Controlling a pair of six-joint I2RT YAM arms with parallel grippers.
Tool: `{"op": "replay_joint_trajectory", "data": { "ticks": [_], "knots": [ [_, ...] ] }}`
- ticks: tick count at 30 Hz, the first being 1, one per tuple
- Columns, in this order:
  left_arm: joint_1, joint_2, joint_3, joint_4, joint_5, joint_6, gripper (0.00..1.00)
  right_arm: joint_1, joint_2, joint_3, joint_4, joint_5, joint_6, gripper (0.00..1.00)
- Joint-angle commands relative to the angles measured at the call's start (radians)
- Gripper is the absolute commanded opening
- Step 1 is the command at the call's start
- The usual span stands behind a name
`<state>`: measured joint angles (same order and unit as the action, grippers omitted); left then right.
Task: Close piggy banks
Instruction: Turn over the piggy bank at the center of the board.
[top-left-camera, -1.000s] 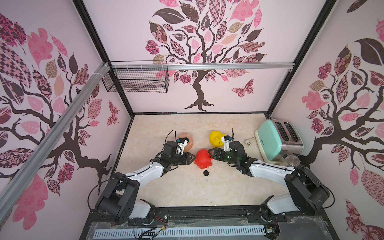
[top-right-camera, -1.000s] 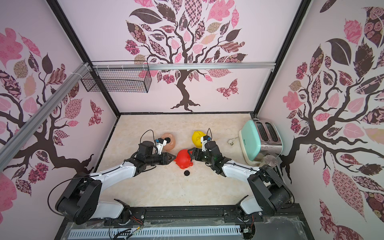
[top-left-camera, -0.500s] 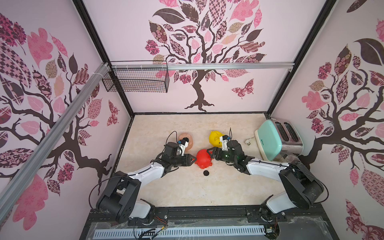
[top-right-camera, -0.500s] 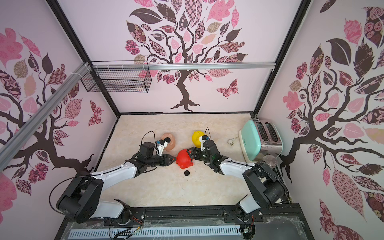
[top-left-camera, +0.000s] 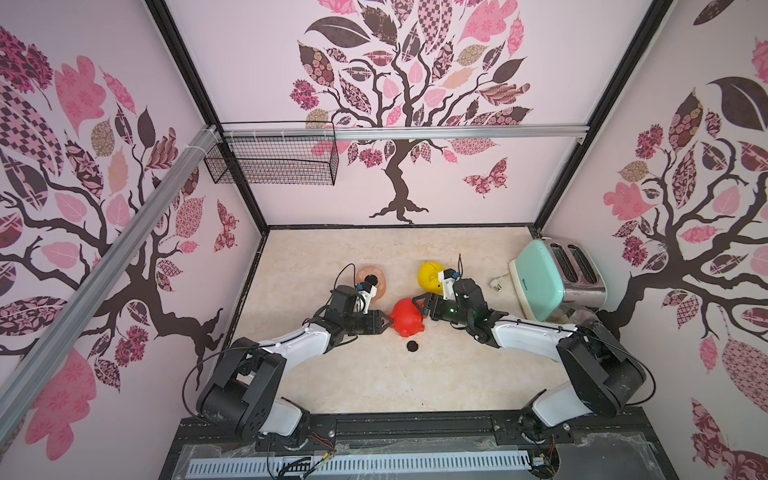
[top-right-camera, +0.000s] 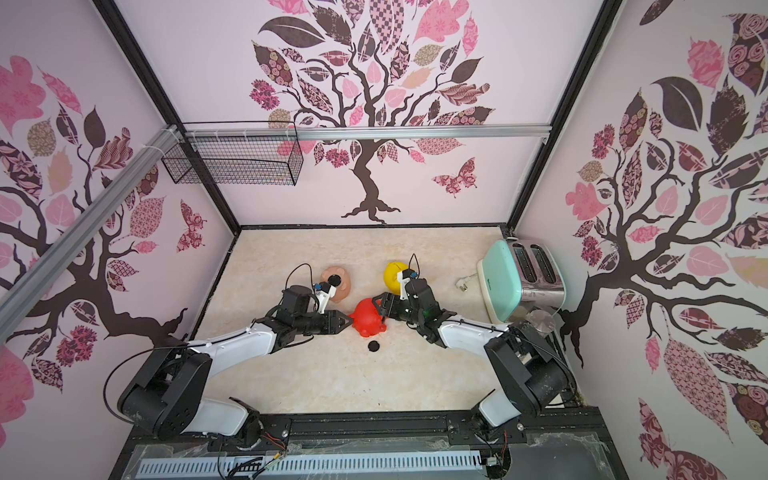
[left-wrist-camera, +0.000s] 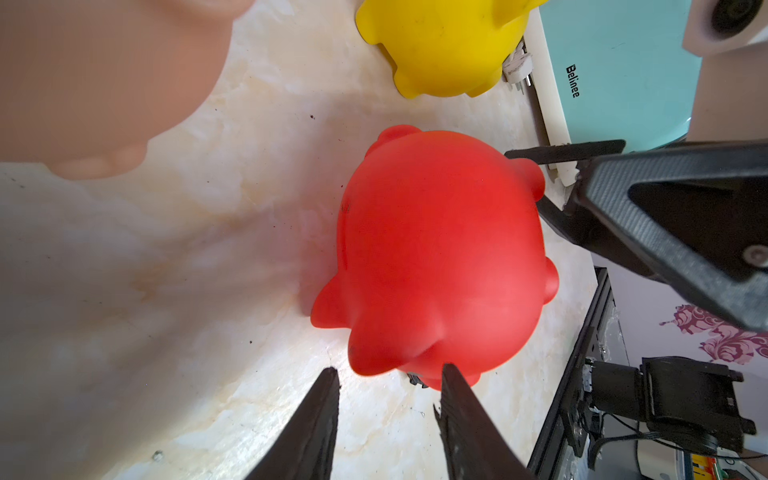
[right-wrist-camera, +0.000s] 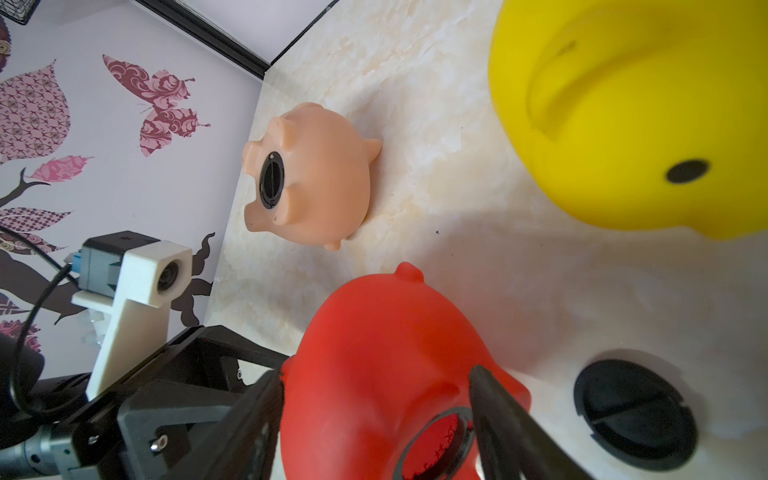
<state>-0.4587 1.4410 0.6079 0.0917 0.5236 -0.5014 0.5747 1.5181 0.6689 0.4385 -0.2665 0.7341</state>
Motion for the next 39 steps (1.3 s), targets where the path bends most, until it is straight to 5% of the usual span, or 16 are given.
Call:
{"op": "replay_joint_trajectory", "data": {
  "ticks": [1,39],
  "knots": [
    [-0.003,0.006,0.021,0.002,-0.01,-0.001,0.43,0.004,0.015,0.043,-0.006,-0.012,-0.005,0.73],
    [-0.003,0.02,0.04,-0.013,-0.071,-0.023,0.45,0.006,0.059,0.089,-0.035,-0.017,-0.018,0.72]
  ]
}}
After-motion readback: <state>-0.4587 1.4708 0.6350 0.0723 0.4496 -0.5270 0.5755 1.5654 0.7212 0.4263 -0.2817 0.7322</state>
